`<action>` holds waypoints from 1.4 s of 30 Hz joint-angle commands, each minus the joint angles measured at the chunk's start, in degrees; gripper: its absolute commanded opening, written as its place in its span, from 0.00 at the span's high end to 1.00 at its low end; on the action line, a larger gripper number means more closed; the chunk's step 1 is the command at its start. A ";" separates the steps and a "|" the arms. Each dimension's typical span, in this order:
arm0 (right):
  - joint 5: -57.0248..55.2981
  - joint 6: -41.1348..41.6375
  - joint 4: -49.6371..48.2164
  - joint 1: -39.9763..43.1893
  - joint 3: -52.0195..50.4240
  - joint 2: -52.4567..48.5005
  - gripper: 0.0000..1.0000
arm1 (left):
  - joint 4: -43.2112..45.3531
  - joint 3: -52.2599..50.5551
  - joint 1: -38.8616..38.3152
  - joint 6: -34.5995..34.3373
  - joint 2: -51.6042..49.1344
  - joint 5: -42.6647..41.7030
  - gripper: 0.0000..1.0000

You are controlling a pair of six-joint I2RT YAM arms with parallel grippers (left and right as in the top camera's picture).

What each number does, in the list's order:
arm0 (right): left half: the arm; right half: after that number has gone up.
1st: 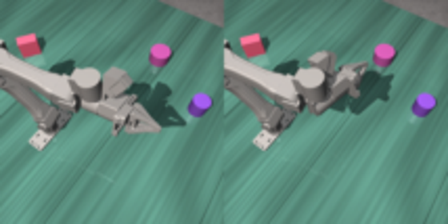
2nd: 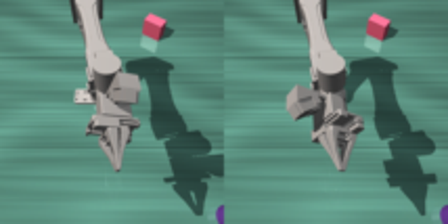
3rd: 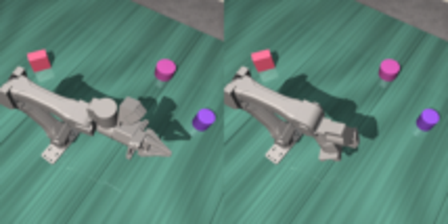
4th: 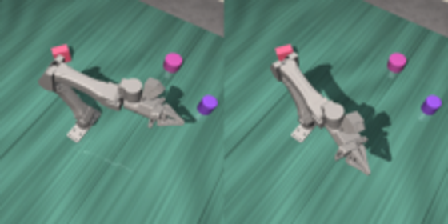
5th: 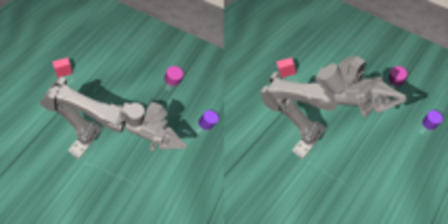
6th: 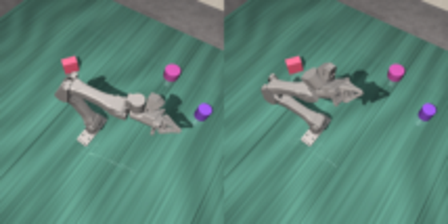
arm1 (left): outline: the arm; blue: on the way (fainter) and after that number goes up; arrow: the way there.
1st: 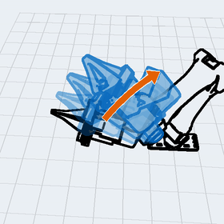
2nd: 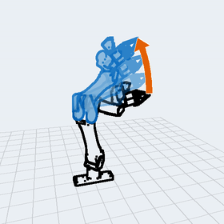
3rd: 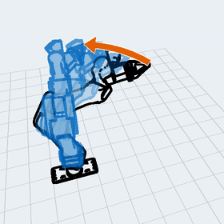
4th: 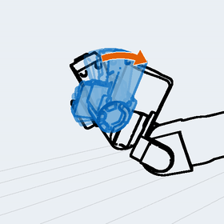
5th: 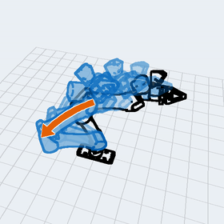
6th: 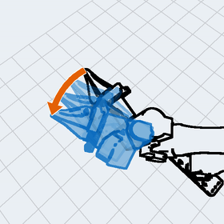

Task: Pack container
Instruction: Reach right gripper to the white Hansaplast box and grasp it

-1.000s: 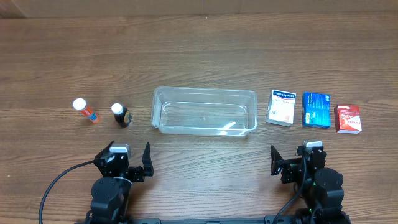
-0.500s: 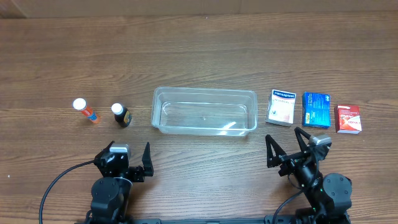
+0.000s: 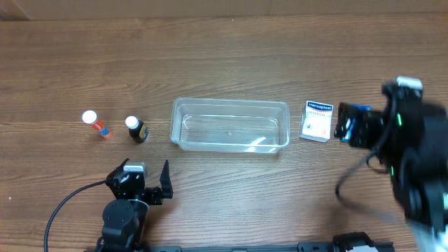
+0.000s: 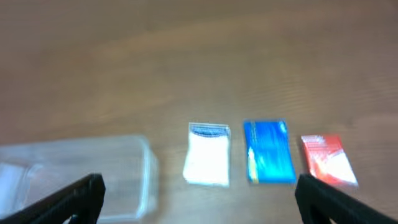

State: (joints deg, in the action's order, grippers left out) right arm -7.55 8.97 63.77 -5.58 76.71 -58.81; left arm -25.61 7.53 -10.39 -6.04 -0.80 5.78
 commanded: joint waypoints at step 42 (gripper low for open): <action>9.40 7.37 -17.94 4.04 -7.26 -47.74 0.13 | 0.22 -0.24 0.26 -0.81 0.50 -0.28 0.00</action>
State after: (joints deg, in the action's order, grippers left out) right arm 1.50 16.49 47.07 -1.87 70.65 -106.41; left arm -25.61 7.51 -10.39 -6.04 -0.80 5.78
